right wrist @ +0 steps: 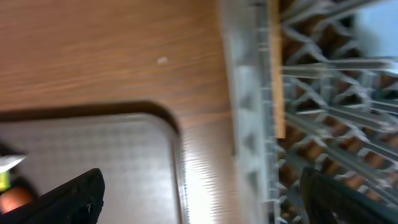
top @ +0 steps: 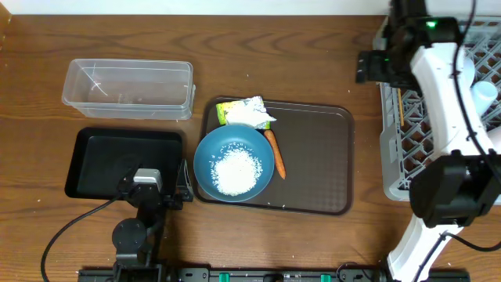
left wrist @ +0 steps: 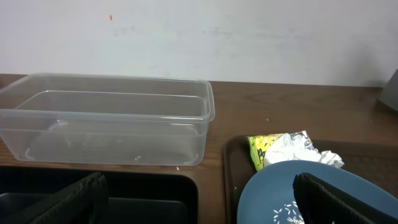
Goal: Sort waste into correct bins and load items into the dishwasher rack
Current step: 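Move the left gripper to the light-blue rice bowl and grasp its rim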
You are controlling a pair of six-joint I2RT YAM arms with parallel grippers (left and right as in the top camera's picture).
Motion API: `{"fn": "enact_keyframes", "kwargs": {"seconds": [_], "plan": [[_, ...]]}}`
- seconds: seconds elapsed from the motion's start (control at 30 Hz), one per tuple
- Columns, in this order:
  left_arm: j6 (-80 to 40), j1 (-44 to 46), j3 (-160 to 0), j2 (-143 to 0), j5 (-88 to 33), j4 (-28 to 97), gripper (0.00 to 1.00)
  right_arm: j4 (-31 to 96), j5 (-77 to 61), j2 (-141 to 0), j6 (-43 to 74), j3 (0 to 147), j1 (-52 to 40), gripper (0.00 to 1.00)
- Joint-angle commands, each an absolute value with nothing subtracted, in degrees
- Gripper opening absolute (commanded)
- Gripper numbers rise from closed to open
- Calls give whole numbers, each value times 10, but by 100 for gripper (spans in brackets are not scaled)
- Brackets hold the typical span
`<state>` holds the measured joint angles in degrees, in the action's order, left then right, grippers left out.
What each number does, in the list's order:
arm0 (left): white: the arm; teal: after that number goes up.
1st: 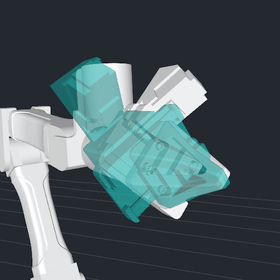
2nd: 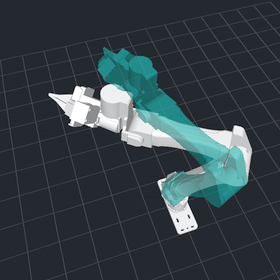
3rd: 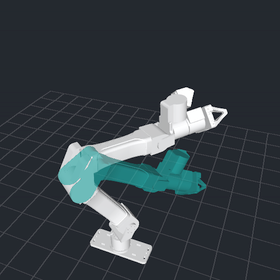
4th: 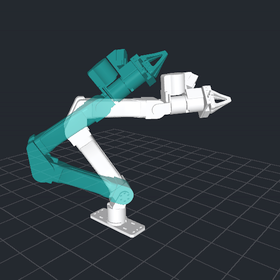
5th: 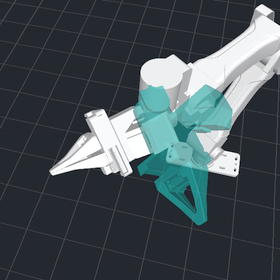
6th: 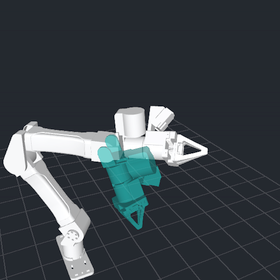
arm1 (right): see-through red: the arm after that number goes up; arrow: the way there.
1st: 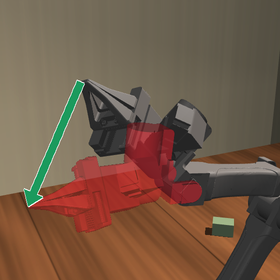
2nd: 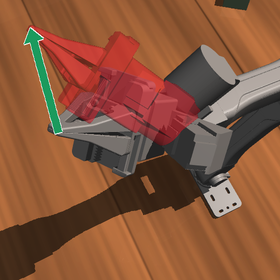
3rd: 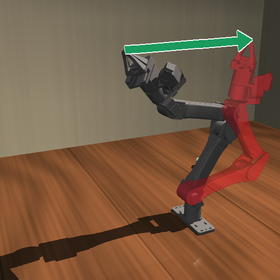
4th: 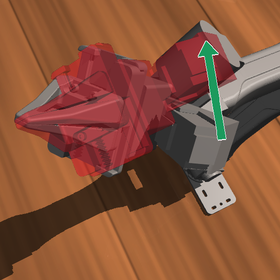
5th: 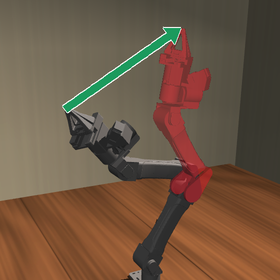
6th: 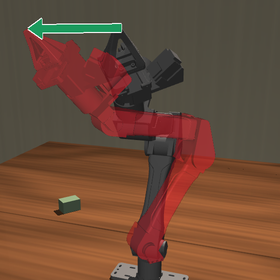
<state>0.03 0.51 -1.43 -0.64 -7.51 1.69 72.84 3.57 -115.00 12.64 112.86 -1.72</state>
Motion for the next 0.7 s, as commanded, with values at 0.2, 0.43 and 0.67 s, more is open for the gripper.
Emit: {"fn": "enact_keyframes", "kwargs": {"seconds": [0.2,0.43,0.67], "plan": [[2,7,-2,-3,-83,32,98,729,51,-1140,133,1130,23,99],[-8,7,-2,-3,-93,27,98,729,51,-1140,133,1130,22,99],[-86,7,-2,-3,-242,23,98,729,51,-1140,133,1130,22,99]]}}
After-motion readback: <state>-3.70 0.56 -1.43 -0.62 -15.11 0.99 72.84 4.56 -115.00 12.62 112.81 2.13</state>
